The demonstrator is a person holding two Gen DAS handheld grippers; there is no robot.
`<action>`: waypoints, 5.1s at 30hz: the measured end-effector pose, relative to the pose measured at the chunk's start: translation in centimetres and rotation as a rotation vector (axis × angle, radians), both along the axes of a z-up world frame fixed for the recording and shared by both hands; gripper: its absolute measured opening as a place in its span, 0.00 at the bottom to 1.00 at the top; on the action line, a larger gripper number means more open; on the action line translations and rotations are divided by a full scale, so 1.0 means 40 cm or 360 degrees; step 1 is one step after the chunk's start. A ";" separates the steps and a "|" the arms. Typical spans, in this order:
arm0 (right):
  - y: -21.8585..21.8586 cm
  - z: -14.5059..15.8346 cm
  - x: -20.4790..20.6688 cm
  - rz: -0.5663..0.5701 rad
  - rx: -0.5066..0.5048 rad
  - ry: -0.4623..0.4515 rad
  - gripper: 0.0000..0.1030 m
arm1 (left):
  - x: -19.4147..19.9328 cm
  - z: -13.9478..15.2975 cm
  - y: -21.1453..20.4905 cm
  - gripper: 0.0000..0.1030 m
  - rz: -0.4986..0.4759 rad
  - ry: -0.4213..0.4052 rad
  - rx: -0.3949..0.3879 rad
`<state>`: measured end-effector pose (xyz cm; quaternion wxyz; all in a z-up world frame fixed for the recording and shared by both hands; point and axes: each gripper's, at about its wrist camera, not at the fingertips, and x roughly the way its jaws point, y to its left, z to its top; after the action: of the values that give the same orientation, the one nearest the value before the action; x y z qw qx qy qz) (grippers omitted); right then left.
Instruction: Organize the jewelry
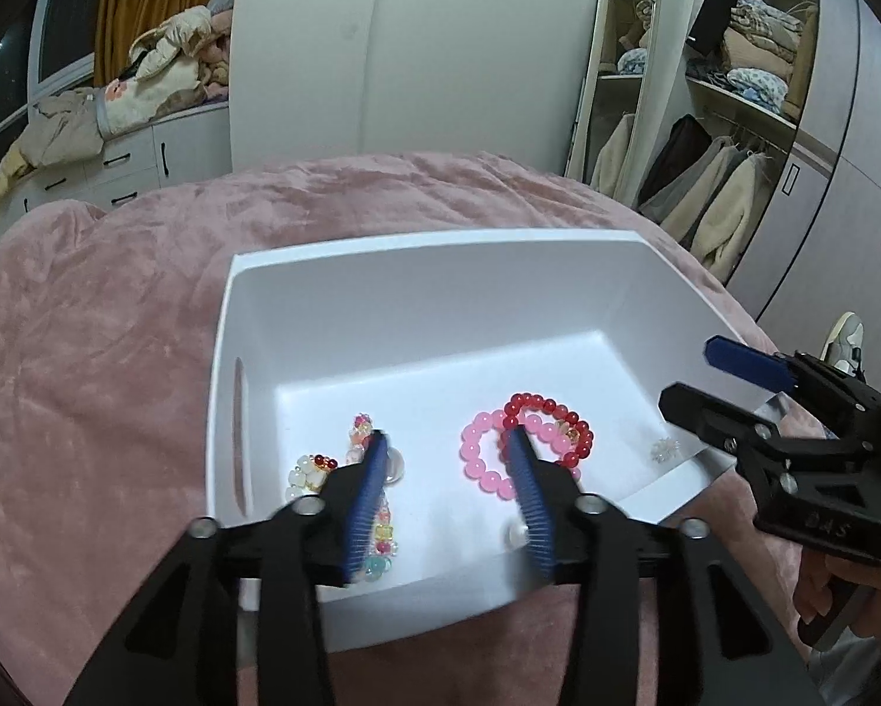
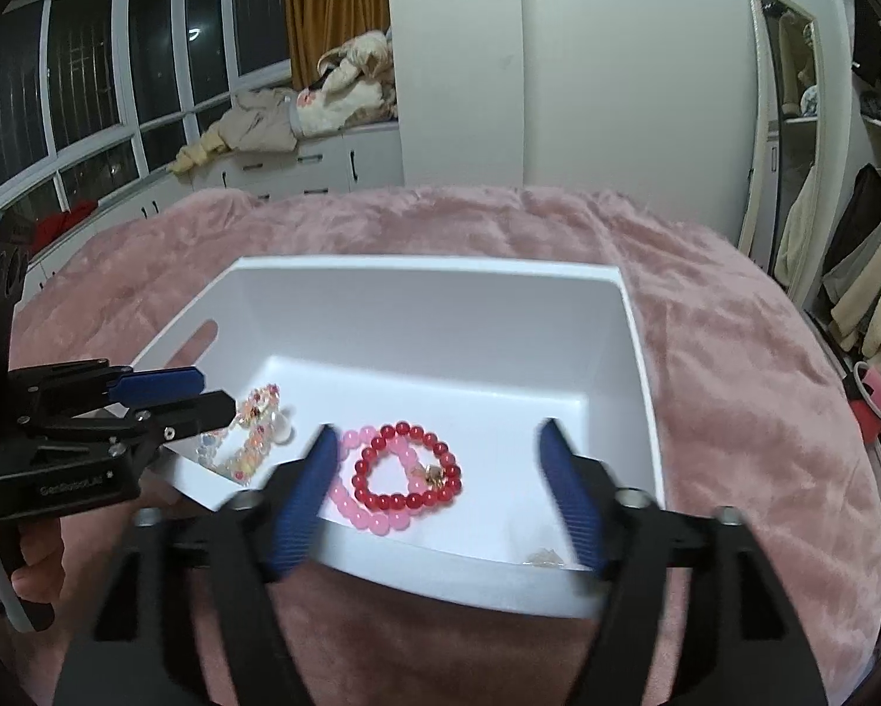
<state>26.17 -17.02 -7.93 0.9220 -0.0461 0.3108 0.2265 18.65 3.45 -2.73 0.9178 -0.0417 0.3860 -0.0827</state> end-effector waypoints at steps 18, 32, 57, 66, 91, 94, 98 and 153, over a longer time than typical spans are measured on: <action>-0.065 0.108 -0.177 -0.0110 0.0073 -0.0079 0.95 | -0.198 0.129 0.012 0.92 0.0095 -0.0050 0.0127; -0.065 0.101 -0.298 -0.0101 -0.0082 0.0039 0.95 | -0.316 0.151 0.003 0.92 0.0089 -0.0034 0.0237; -0.093 0.092 -0.306 -0.0115 -0.0062 0.0068 0.95 | -0.322 0.129 -0.045 0.92 0.0054 -0.0001 0.0337; -0.091 0.085 -0.304 -0.0110 -0.0066 0.0074 0.95 | -0.312 0.123 -0.045 0.92 0.0057 -0.0005 0.0326; -0.094 0.067 -0.293 -0.0128 -0.0045 0.0116 0.95 | -0.310 0.119 -0.059 0.92 0.0024 -0.0007 0.0349; -0.093 0.067 -0.293 -0.0128 -0.0045 0.0116 0.95 | -0.310 0.120 -0.058 0.92 0.0029 -0.0008 0.0345; -0.094 0.066 -0.293 -0.0130 -0.0050 0.0124 0.95 | -0.311 0.121 -0.062 0.92 0.0023 -0.0009 0.0349; -0.097 0.064 -0.288 -0.0138 -0.0030 0.0132 0.95 | -0.321 0.106 -0.070 0.92 0.0024 0.0027 0.0315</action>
<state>14.64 -20.88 -5.36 0.9168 -0.0319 0.3524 0.1850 5.83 0.66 1.52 0.9148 0.0455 0.3997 -0.0368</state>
